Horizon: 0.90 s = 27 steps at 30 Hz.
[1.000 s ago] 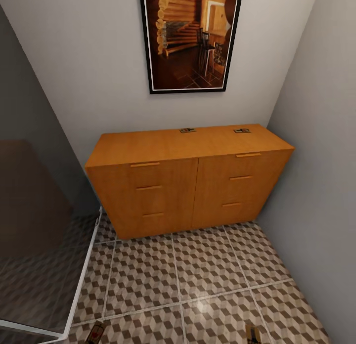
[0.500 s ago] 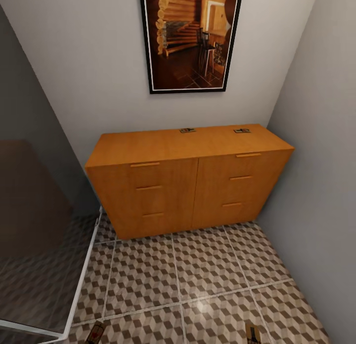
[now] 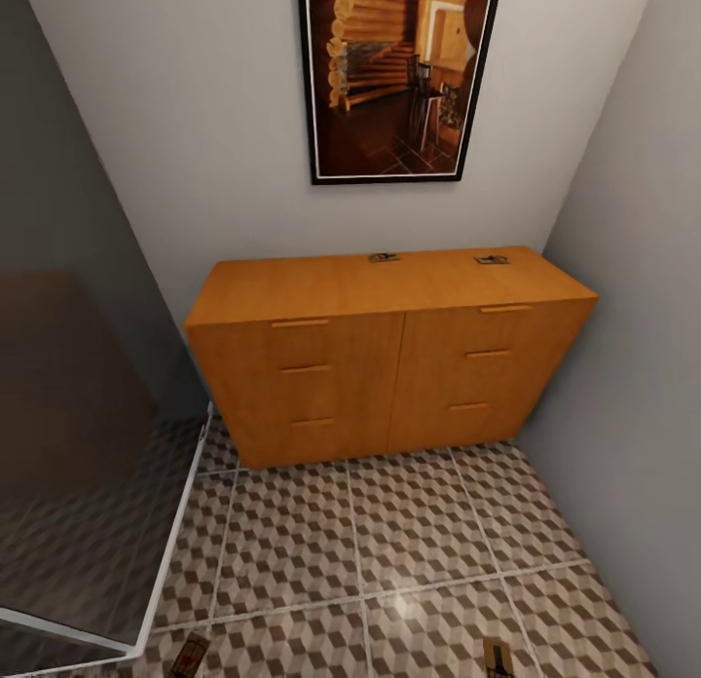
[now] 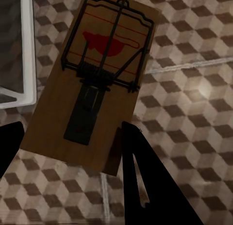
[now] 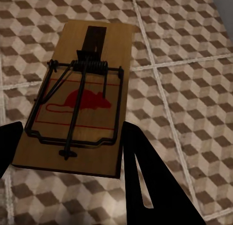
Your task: Take the four mousetraps from the cabinet in the bathroom and place them on the bathroom floor. Make sure all four end up on the same floor surface, and ensure that at least two of them are either under or directly next to the same bathroom sink.
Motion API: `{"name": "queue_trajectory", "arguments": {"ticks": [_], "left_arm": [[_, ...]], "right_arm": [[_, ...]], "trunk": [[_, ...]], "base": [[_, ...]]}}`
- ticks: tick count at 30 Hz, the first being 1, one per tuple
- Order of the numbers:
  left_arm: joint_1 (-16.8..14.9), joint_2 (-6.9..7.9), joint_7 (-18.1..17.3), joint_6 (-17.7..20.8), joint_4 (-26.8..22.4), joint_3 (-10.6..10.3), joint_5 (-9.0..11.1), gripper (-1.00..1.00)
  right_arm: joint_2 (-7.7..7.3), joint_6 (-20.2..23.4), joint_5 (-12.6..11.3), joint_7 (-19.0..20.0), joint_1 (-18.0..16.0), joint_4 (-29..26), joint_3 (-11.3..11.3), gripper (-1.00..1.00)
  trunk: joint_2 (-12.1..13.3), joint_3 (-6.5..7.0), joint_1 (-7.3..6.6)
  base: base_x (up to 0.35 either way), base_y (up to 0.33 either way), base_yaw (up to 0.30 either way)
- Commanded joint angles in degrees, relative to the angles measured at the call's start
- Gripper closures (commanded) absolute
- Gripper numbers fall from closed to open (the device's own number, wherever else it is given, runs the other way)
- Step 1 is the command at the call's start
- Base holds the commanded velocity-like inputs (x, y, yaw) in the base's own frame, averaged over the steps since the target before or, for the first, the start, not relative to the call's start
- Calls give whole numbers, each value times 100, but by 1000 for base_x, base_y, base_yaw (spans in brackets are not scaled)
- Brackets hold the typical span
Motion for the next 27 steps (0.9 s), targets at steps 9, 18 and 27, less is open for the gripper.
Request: {"name": "queue_trajectory", "arguments": {"ticks": [9,18,27], "left_arm": [[-3,-42,21,-11,7,-46,-10,100],[-3,-43,21,-11,7,-46,-11,100],[-3,-43,21,-11,7,-46,-11,100]], "right_arm": [[-6,-21,-66,-5,-2,1,47,100],[-6,-21,-66,-5,-2,1,47,100],[-6,-21,-66,-5,-2,1,47,100]], "trunk": [[-2,-4,0],[-2,-4,0],[-2,-4,0]], "base": [[0,0,279],[0,0,285],[0,0,247]]}}
